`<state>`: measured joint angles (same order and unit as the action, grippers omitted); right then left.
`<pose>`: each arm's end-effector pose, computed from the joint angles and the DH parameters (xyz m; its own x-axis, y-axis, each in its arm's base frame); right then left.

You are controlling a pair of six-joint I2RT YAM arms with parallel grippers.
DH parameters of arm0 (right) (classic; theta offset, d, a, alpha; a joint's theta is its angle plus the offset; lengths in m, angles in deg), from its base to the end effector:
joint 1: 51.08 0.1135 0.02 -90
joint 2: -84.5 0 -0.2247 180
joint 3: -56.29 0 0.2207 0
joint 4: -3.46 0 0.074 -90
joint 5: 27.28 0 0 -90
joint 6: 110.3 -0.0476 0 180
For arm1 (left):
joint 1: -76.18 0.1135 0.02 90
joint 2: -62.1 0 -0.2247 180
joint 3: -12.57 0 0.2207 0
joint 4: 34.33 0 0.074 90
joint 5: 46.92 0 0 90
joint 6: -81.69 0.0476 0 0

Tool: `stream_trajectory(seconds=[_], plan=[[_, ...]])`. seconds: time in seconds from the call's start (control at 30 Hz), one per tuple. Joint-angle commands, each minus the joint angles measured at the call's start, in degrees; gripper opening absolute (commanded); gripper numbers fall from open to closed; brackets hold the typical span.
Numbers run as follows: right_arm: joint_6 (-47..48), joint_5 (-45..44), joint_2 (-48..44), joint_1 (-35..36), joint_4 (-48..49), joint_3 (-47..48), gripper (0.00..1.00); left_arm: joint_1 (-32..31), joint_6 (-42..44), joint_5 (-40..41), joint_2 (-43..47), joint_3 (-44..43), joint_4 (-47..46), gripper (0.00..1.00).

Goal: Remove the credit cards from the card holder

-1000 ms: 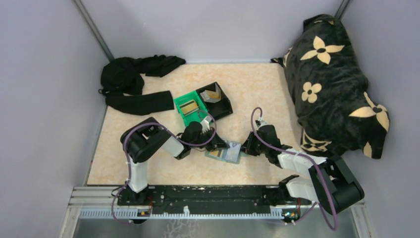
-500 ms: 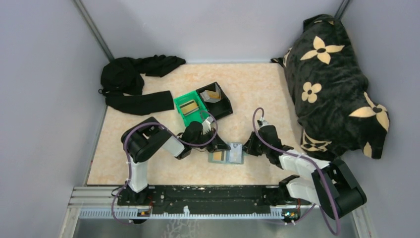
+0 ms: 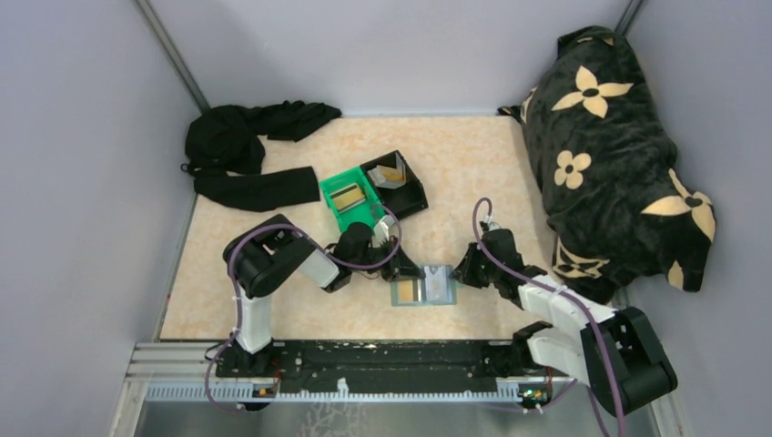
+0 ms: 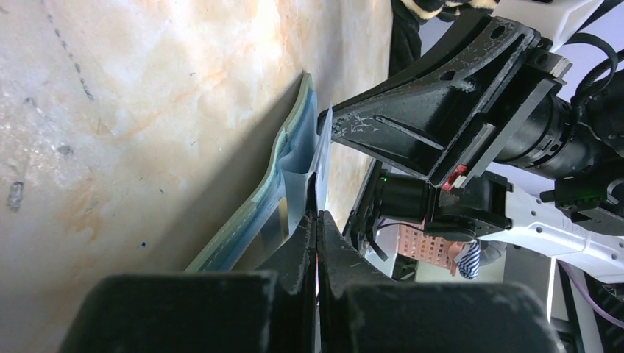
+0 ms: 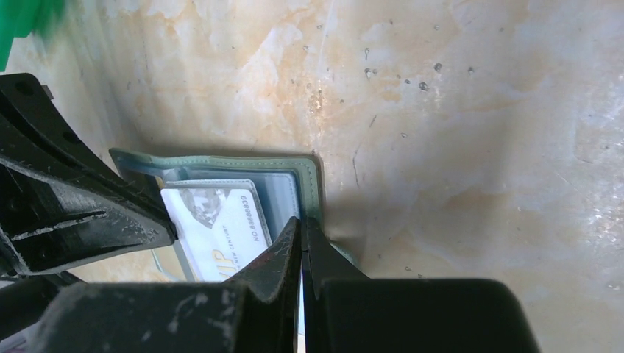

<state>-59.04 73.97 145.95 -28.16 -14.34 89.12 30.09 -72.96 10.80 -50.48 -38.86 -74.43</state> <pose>0.1710 0.0824 0.1177 -0.8370 0.3125 -0.4493 0.0230 0.8403 0.5416 0.2032 -0.2477 0.0866 -0.9695 -0.0946 -0.2262 0.1837 0.3312 -0.9255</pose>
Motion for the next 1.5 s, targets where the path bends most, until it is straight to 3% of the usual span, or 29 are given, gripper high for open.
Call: stream_trajectory(seconds=[0.0, 0.37, 0.73, 1.47], plan=[[0.8, 0.4, -1.9, -1.3, -1.4, 2.4, 0.0, 0.9, -0.3, -2.0, -1.1, -0.1, -4.3, 0.0], [5.4, 1.5, -6.8, -1.3, -2.9, 6.7, 0.0, 1.3, 0.2, -2.7, -2.0, -1.3, -2.1, 0.0], [3.7, 3.1, 1.2, 1.5, 3.5, 4.0, 0.0, 1.3, 0.5, -3.9, -2.6, -2.8, 0.1, 0.0], [2.4, 0.5, 5.3, 0.8, 6.1, -0.2, 0.0, 4.9, -2.1, -8.1, -3.2, -0.4, -2.9, 0.0]])
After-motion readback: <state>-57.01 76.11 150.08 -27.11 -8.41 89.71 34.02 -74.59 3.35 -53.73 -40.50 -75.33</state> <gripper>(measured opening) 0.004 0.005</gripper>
